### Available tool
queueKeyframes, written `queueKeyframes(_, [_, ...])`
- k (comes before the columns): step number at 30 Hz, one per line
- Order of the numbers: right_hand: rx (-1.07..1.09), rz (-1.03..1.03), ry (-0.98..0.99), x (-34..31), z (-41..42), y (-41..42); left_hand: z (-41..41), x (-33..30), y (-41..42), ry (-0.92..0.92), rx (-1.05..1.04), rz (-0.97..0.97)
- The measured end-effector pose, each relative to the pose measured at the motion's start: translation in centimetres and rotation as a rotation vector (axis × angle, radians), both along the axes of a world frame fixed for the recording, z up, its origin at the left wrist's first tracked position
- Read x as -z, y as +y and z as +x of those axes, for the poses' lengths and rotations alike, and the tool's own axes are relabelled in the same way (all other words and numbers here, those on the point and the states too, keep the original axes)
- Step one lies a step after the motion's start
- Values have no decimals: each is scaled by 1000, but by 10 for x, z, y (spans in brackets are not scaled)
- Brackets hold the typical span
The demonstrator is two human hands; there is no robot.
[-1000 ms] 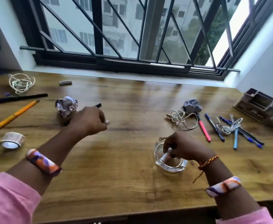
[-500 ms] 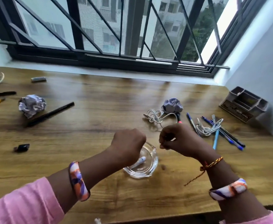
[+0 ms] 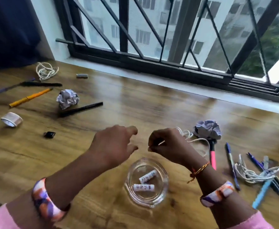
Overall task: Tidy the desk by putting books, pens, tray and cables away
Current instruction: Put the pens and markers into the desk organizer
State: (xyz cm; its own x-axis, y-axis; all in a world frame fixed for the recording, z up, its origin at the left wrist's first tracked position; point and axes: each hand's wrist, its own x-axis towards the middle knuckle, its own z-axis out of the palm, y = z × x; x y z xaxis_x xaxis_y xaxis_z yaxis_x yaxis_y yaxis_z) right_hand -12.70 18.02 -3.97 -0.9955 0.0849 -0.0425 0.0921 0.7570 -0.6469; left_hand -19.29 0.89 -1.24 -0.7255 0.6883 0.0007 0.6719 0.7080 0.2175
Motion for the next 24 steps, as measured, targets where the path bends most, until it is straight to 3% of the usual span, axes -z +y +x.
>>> queueKeyframes(5, [-218, 196, -105, 4, -76, -35, -94, -8, -48, -76, -243, 19])
queueKeyframes(8, [-170, 388, -209, 7, -135, -48, -163, -9, -61, -194, -239, 148])
queueKeyframes(12, [-41, 562, -325, 16, -197, -57, -258, 2, -55, -154, -172, 324])
queueKeyframes(18, [56, 557, -372, 27, -209, -58, -356, 34, -24, -32, -190, -131])
queueKeyframes(24, [158, 506, -405, 27, -216, -59, -339, 45, -6, 155, -201, -231])
